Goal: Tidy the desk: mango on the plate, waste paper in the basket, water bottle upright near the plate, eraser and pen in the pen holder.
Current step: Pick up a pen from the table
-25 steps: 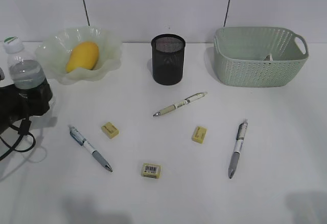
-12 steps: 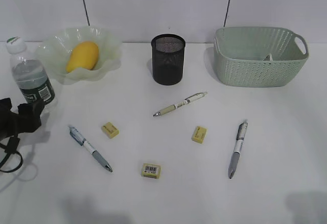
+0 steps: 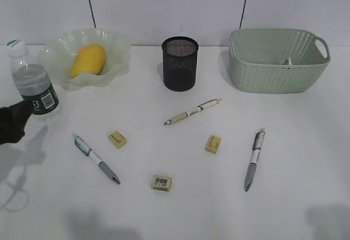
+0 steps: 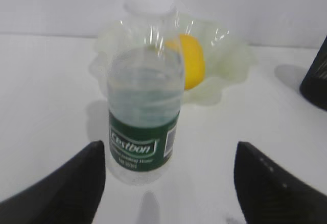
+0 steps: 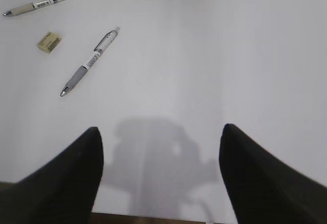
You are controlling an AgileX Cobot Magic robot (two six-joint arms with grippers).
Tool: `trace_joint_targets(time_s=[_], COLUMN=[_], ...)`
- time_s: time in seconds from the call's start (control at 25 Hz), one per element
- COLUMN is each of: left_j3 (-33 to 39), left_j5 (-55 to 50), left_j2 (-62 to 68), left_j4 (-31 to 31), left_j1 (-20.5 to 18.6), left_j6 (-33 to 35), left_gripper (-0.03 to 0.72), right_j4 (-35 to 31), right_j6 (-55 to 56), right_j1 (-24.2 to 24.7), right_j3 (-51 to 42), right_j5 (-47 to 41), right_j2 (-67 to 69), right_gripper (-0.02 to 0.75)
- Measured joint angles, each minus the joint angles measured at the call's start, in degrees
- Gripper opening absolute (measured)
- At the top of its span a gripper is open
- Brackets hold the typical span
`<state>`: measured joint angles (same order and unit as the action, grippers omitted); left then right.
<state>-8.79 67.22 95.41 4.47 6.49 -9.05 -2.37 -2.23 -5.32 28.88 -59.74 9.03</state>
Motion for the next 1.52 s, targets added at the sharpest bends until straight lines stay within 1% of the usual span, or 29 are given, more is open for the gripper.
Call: trace_joint_targets(time_s=[0.16,0.24,0.36,0.56,0.72,0.76,0.84,0.92,1.04,1.24,1.44,1.52], left_j3=[0.07,-0.52,-4.21,-14.8,-21.68,-22.74,-23.51,-23.57,-23.77,-23.84,-23.3,-23.3], left_j5=[-9.65,-16.79,-34.02,-67.99,-93.23,-98.72,-106.55,-111.98,-116.41,-122.72,-124.55,-125.02], left_j2=[-10.07,-15.07,-22.52,-31.7,-35.42,-35.99,-37.37,-39.35,-43.42,-55.64,-67.68,-71.48], left_j4=[0.1,0.17,1.21,2.0,0.37,-0.55,-3.89,-6.87,-10.34,-10.85,-10.58,-9.29], left_j1=[0.0,0.0,0.0,0.0,0.0,0.0,0.0,0.0,0.0,0.0,0.0,0.0], left_j6=[-0.55,-0.98,-1.76,-2.1,-1.48,-0.42,3.2,4.76,5.54,5.94,6.18,6.36], left_gripper=[0.592,0.592,0.592,0.591,0.574,0.565,0.55,0.544,0.54,0.538,0.536,0.53], right_j4=[0.0,0.0,0.0,0.0,0.0,0.0,0.0,0.0,0.0,0.13,0.19,0.19], right_j6=[0.02,0.02,0.02,0.02,0.02,0.02,0.02,0.02,0.02,0.13,0.28,0.28], right_j1=[0.0,0.0,0.0,0.0,0.0,0.0,0.0,0.0,0.0,0.0,0.0,0.0], right_j3=[0.0,0.0,0.0,0.0,0.0,0.0,0.0,0.0,0.0,0.0,0.0,0.0], right_j5=[0.05,0.05,0.01,0.01,0.07,0.07,0.07,0.0,0.0,0.05,0.05,0.05], right_j2=[0.0,0.0,0.0,0.0,0.0,0.0,0.0,0.0,0.0,0.0,0.0,0.0], right_gripper=[0.561,0.561,0.561,0.561,0.561,0.561,0.561,0.561,0.561,0.561,0.561,0.561])
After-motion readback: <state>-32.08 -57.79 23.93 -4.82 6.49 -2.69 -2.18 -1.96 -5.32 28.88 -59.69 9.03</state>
